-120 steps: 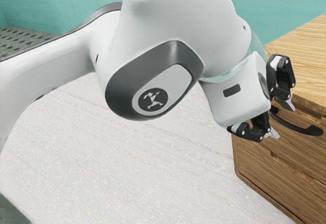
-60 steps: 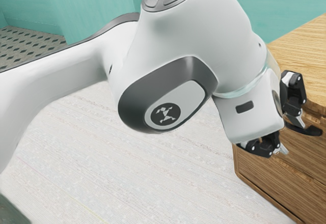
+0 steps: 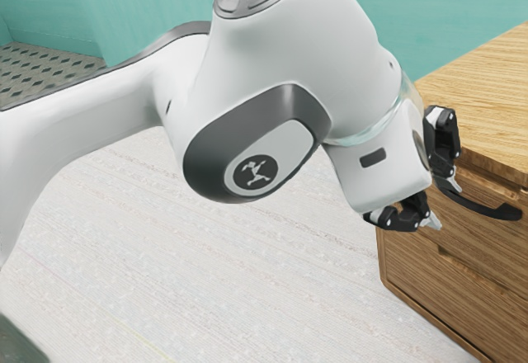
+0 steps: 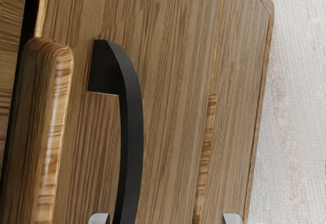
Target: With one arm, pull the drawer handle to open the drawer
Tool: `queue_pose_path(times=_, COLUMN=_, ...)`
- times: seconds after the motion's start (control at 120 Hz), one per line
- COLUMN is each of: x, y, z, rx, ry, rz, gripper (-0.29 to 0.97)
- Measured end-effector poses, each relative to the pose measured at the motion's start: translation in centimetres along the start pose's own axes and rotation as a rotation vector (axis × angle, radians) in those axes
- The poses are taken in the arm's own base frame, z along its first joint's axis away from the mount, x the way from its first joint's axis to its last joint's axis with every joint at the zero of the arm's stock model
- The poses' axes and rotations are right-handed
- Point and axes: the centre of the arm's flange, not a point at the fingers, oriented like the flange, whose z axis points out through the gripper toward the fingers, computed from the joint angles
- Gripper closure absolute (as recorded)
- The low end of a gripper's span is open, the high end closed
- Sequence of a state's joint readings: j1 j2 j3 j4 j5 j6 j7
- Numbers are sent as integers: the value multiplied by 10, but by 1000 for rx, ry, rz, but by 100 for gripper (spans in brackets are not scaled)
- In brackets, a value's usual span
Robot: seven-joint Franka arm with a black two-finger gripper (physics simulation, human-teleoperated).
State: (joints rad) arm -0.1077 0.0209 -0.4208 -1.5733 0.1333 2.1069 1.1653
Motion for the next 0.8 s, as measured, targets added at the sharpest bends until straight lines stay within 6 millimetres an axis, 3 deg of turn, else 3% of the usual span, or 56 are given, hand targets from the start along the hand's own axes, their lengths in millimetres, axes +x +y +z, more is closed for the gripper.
queue_pose_path(times=0.233, x=2, y=6, z=9, rx=-2, ry=3, rz=1, gripper=60)
queue_pose_path(times=0.375, x=4, y=21, z=-7, rx=20, ry=-4, rz=4, gripper=64)
queue_pose_path(times=0.517, x=33, y=34, z=-15, rx=28, ry=28, rz=46, gripper=66)
queue_pose_path(times=0.667, x=32, y=42, z=-10, rx=19, ry=25, rz=41, gripper=64)
queue_pose_path(times=0.8, x=31, y=58, z=-27, rx=35, ry=9, rz=44, gripper=66)
